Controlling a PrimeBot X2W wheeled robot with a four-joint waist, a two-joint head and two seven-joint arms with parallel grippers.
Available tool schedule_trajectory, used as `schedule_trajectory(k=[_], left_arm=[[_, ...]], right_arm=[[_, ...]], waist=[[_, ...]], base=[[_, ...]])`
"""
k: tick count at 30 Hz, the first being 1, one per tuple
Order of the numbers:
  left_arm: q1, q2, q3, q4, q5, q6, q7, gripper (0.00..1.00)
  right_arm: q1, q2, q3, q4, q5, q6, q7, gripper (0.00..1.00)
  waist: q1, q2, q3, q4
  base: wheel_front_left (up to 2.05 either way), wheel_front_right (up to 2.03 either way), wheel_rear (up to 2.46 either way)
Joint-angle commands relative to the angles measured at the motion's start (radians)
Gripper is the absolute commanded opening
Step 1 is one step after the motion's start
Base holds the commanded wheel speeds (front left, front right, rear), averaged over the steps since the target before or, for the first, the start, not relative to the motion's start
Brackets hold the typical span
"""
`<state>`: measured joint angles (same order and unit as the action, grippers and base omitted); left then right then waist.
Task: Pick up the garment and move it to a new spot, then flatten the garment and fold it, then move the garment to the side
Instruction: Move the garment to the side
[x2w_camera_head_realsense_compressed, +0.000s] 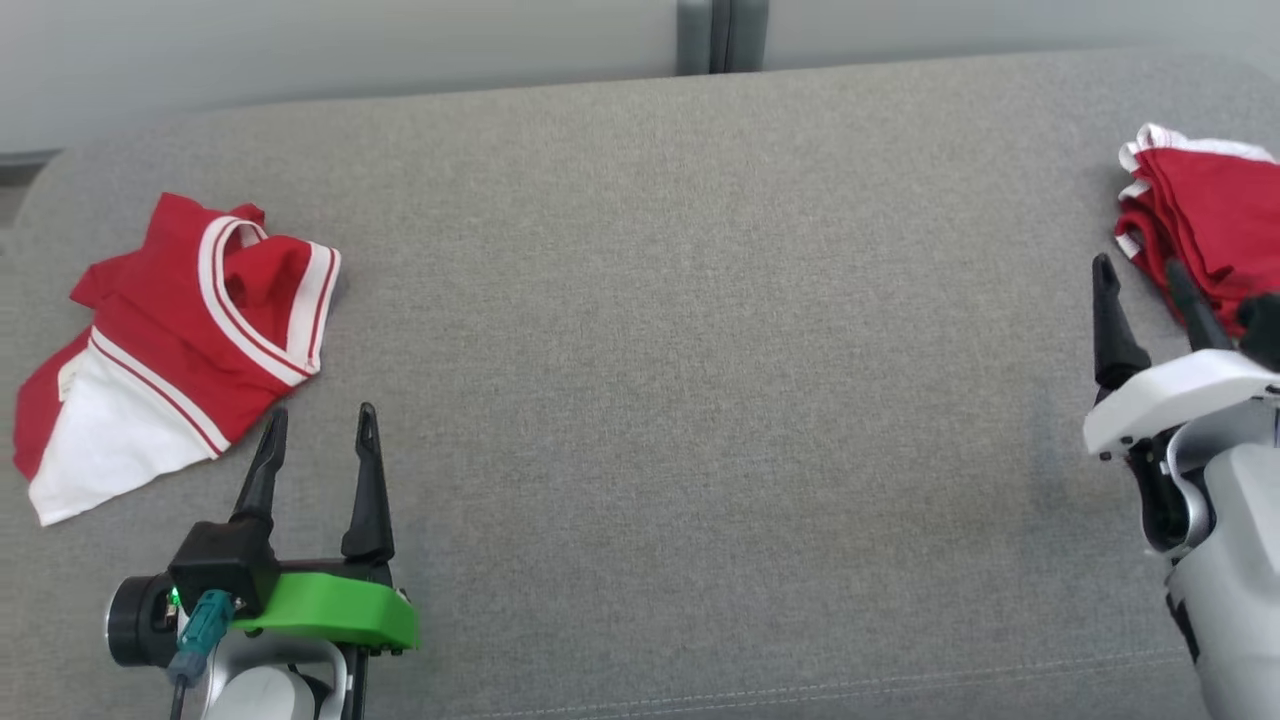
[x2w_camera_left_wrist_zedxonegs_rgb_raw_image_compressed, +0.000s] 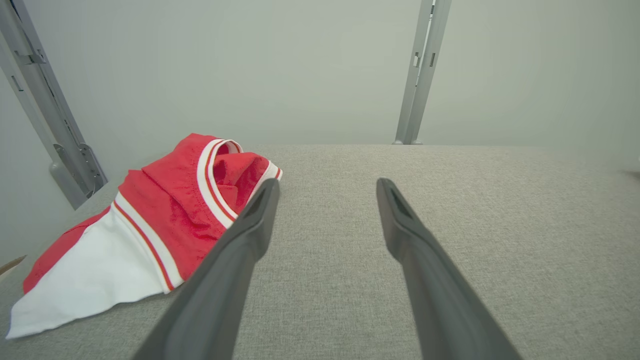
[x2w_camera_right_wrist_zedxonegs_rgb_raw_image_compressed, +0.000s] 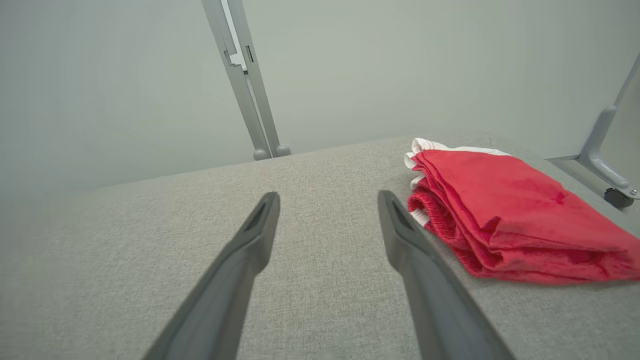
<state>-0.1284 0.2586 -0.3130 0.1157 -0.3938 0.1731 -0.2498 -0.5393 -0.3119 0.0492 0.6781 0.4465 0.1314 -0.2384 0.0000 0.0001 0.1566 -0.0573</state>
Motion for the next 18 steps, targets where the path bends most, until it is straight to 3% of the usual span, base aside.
schedule_trajectory(k=[1, 9, 18], left_arm=[[0.021, -0.007, 0.016, 0.01, 0.003, 0.009, -0.009, 1.0], [0.049, -0.033, 0.088, 0.015, 0.041, -0.005, -0.016, 1.0], [0.095, -0.116, 0.222, 0.007, 0.049, -0.053, -0.016, 1.0]], right_arm=[[0.049, 0.023, -0.013, -0.034, 0.01, -0.001, 0.009, 1.0], [0.225, 0.148, -0.094, -0.201, -0.014, -0.001, 0.038, 1.0], [0.354, 0.245, -0.142, -0.314, -0.139, -0.001, 0.028, 1.0]], waist=[[0.0, -0.0001, -0.092, 0.043], [0.0, -0.0001, -0.144, 0.062], [0.0, -0.0001, -0.145, 0.065]], base=[[0.0, 0.0, 0.0], [0.0, 0.0, 0.0], [0.0, 0.0, 0.0]])
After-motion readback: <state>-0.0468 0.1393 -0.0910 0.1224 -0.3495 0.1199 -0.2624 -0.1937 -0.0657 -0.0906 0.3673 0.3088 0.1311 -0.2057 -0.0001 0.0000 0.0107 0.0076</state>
